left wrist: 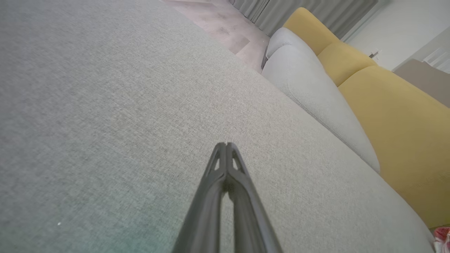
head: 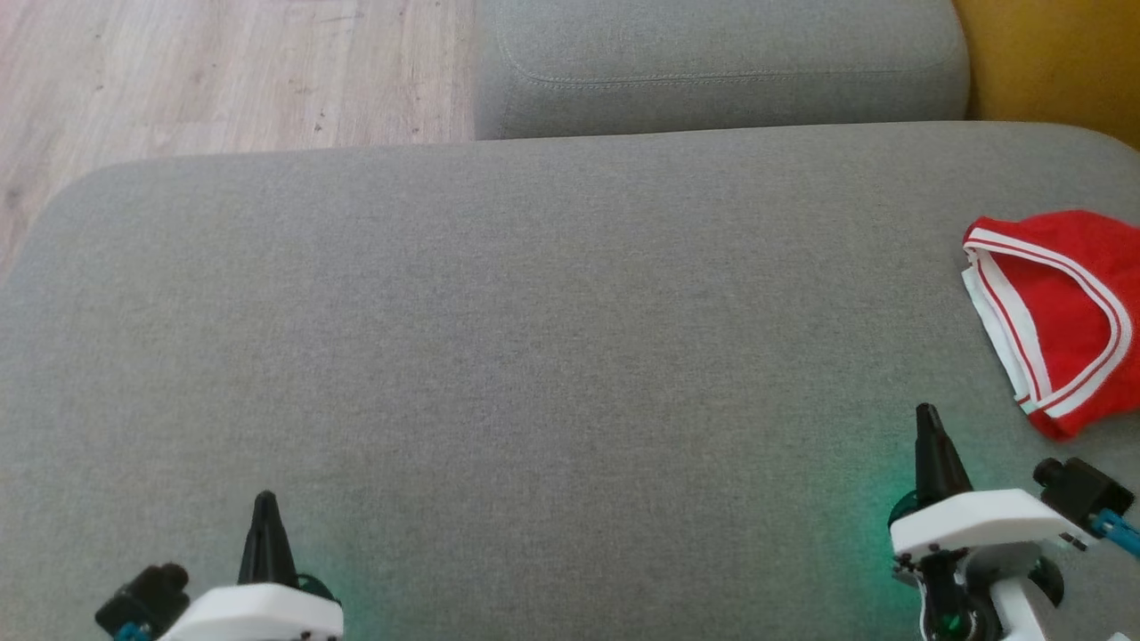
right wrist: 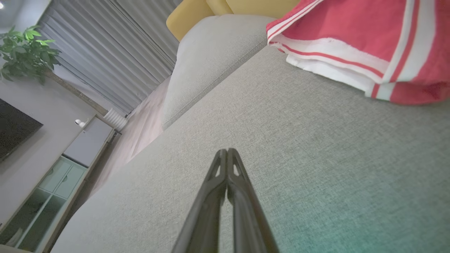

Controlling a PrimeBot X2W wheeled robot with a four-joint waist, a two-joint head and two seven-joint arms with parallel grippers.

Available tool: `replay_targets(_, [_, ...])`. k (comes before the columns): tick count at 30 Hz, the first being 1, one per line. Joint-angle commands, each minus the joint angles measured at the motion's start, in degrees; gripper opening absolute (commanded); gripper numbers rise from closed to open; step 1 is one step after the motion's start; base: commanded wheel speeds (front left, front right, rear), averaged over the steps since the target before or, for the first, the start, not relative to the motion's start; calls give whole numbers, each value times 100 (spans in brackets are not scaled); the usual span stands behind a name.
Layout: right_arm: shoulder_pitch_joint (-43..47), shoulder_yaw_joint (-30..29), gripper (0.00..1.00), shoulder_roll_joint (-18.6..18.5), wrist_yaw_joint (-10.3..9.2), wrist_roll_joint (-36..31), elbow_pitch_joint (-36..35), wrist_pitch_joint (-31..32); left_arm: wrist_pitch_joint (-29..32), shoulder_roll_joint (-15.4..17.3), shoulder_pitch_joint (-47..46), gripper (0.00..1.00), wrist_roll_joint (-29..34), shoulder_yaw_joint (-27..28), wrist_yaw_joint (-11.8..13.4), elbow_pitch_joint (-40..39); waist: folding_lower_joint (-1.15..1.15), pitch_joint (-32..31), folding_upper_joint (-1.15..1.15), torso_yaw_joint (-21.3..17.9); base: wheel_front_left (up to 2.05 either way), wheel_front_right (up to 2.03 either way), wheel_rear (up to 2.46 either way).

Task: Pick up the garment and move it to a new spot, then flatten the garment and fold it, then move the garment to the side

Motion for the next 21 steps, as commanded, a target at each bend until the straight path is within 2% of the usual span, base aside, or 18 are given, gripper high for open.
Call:
replay_targets(1, [-168, 2, 0, -13, -2, 215, -252, 35, 37, 10, -303, 0, -193, 120, -51, -229, 0, -2, 0, -4, 0, 0, 0])
replay_targets(21, [-133, -152, 0, -16, -3, 1477, -562, 349, 351, 13, -397, 0, -1400, 302, -147, -401, 0, -21, 0, -43, 0, 0, 0])
